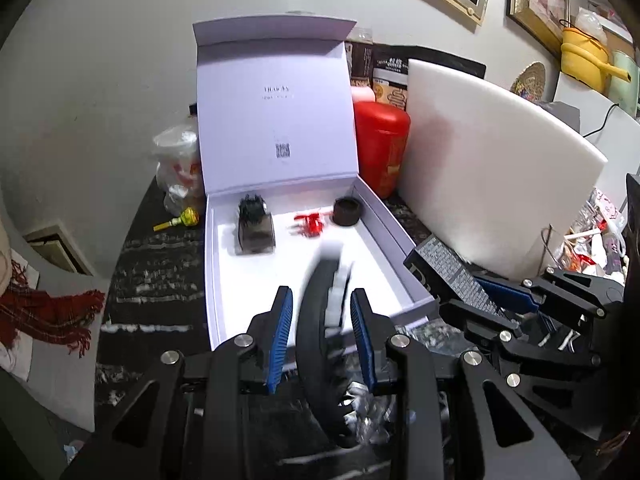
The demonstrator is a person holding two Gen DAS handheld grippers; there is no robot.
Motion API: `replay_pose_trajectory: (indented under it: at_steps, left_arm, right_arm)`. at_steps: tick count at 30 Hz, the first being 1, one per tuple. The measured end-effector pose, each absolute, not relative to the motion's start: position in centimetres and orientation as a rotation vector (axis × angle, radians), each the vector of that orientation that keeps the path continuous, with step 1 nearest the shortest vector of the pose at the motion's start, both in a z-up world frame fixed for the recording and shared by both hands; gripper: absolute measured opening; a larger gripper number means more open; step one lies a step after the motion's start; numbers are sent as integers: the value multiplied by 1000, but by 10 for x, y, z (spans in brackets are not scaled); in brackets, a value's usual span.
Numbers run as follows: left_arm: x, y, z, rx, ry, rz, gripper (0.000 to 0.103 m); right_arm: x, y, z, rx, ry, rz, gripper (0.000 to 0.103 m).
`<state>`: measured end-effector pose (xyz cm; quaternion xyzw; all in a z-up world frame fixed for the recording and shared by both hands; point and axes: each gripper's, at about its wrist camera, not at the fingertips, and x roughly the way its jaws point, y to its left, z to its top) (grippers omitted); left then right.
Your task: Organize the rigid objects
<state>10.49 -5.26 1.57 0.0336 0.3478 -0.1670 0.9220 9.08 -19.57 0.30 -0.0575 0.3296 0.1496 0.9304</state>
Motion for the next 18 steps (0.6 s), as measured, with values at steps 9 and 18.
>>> replay_pose_trajectory:
  at_steps: [9,18]
  left_arm:
    - [134,-53,6,46,734,-350,30]
    - [137,-52,-6,64,766,-356,30]
  right_arm:
    - [118,-204,-3,-90,694,285,25]
    - [120,-216,-19,-64,739,265,25]
